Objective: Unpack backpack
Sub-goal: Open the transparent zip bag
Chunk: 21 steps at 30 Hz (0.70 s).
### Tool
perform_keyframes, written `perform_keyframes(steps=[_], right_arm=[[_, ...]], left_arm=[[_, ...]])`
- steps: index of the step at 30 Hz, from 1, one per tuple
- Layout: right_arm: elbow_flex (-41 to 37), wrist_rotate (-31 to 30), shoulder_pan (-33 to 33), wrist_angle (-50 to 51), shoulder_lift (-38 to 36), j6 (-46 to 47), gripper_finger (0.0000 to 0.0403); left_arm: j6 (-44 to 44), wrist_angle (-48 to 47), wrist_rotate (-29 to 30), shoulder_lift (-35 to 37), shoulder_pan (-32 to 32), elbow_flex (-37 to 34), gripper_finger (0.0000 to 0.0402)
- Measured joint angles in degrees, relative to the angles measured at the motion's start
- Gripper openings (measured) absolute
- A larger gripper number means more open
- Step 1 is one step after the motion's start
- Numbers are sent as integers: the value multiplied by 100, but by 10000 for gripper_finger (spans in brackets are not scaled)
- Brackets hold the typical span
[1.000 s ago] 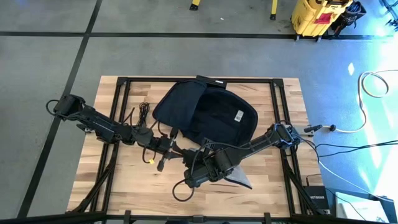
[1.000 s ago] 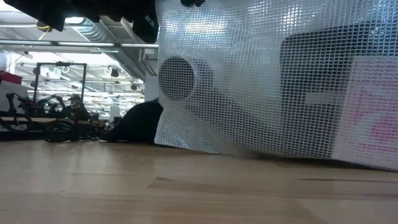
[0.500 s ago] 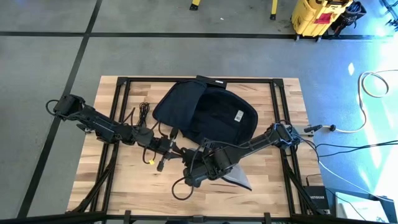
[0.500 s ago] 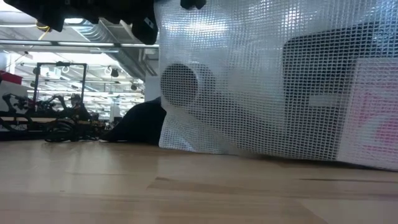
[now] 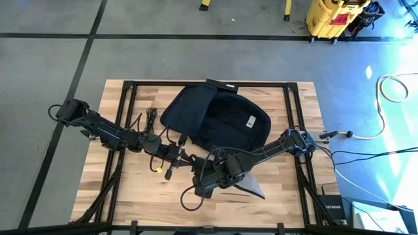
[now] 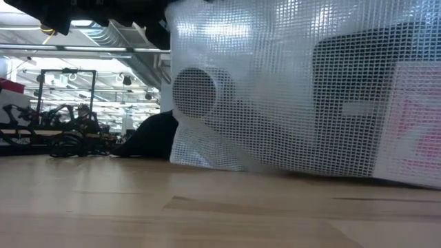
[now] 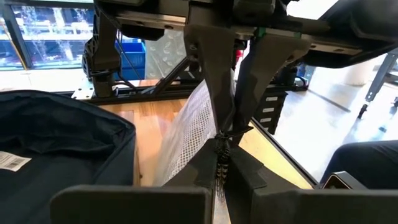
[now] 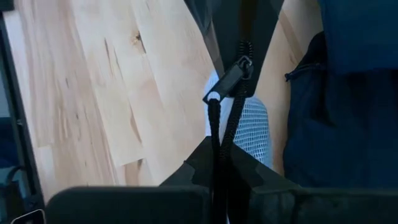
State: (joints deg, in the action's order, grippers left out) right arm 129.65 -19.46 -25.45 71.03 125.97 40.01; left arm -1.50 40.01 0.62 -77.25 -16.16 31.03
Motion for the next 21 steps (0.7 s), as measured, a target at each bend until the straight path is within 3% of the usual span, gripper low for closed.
perform_keyframes(steps=[21], right_arm=[[52, 605, 2, 368, -15, -110, 1]], left_arm=[[-20, -89, 20, 0, 0, 0, 0]])
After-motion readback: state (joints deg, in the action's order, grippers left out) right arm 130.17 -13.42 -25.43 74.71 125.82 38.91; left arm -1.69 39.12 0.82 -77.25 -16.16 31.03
